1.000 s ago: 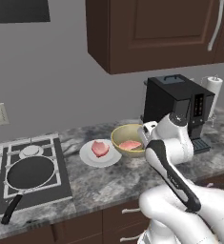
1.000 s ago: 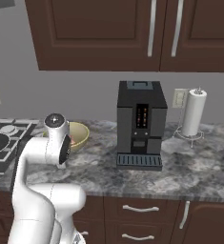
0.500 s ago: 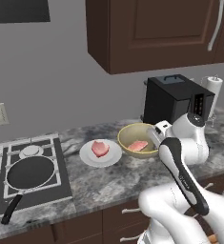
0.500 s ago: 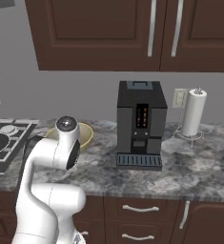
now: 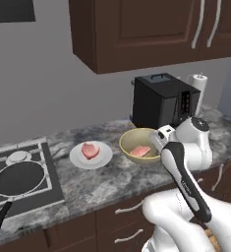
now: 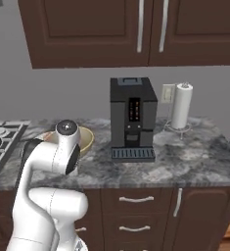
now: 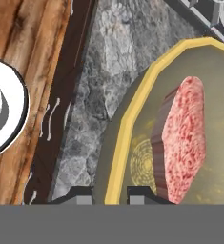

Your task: Place one of the steaks on the plate and the other in the bowl. Then place the bowl in the fridge.

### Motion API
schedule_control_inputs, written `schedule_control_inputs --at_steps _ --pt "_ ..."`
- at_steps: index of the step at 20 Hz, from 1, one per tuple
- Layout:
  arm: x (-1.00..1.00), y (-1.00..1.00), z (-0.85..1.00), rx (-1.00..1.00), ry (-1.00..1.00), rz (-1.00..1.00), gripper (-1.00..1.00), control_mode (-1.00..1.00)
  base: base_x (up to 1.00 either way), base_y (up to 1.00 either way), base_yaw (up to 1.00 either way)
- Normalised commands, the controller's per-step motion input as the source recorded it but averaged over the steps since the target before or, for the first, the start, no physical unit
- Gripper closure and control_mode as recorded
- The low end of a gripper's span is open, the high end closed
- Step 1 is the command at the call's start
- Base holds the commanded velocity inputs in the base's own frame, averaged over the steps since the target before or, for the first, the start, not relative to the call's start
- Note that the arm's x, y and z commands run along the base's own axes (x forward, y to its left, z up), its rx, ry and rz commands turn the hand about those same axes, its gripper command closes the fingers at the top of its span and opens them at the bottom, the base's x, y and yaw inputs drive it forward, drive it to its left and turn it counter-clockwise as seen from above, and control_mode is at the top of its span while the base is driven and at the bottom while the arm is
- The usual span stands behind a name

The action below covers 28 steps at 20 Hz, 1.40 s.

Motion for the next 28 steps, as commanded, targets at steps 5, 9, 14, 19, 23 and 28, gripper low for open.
schedule_control_inputs --at_steps 5,9,14,19,23,28 --pt "0.0 0.0 0.0 0.0 0.0 0.0 1.0 1.0 0.08 -0.64 -0.79" --pt "0.0 0.0 0.0 0.0 0.0 0.0 1.0 1.0 0.0 -0.67 -0.84" --pt "0.0 0.0 0.0 0.0 0.0 0.0 1.0 1.0 0.0 -0.67 -0.84" --pt "0.0 0.0 0.0 0.0 0.0 0.0 1.0 1.0 0.0 -0.66 -0.83" --pt "0.0 0.0 0.0 0.0 0.0 0.0 1.0 1.0 0.07 -0.44 -0.81" --pt "0.0 0.0 0.0 0.0 0.0 0.0 1.0 1.0 0.4 0.33 -0.54"
